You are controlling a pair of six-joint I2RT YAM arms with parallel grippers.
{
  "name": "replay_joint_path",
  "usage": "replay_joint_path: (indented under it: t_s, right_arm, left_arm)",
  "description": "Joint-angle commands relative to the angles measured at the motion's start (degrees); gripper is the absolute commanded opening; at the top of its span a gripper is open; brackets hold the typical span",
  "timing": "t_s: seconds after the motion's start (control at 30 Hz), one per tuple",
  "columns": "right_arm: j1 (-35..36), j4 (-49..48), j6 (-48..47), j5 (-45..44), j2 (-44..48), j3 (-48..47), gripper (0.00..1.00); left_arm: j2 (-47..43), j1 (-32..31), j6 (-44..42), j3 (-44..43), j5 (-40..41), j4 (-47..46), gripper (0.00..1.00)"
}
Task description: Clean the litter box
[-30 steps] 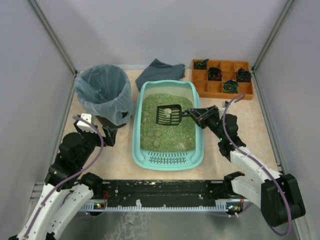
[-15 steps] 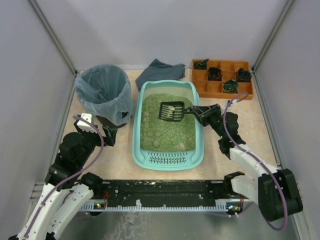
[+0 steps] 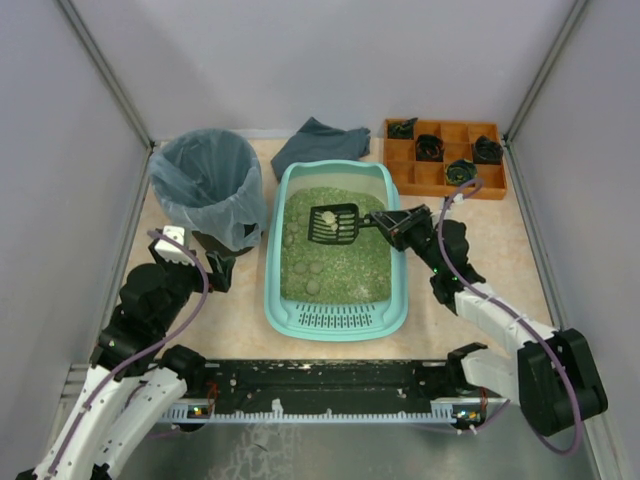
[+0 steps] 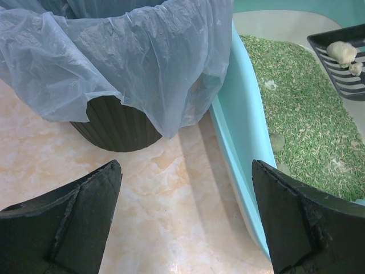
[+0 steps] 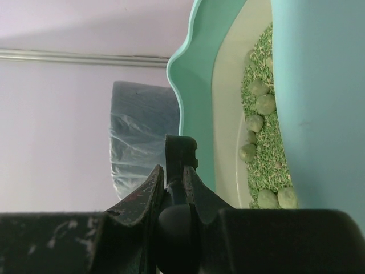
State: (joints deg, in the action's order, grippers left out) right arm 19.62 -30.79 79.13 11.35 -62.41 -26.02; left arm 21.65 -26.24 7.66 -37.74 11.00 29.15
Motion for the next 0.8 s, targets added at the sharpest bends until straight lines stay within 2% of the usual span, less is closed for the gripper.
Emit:
replay_joint_path:
  t_s: [0.0,0.17,0.43,0.77]
  right_arm:
    - [-0.1,-3.24,0.09,-2.15,2.38,-1.06,0.0]
    - [-0.07,-2.19,0.05,-2.86,4.55,-0.72,0.0]
    - [1.04,6.17,-2.87,-5.46,8.89,-5.64,0.0]
    - [5.61,19.38,-5.06,-12.63,9.01,-18.3,0.0]
  left_arm:
    - [0.07,0.27,-0.19,-0.14,-0.22,-1.2,1.0]
    - [0.14,0.28,-0.29,-0.12,-0.45,-1.2,1.0]
    - [0.33,0.32,-0.35,-0.13,-0.45,-1.2,1.0]
    - [0.26,0.39,-0.05,-0.14,0.06,-1.11,1.0]
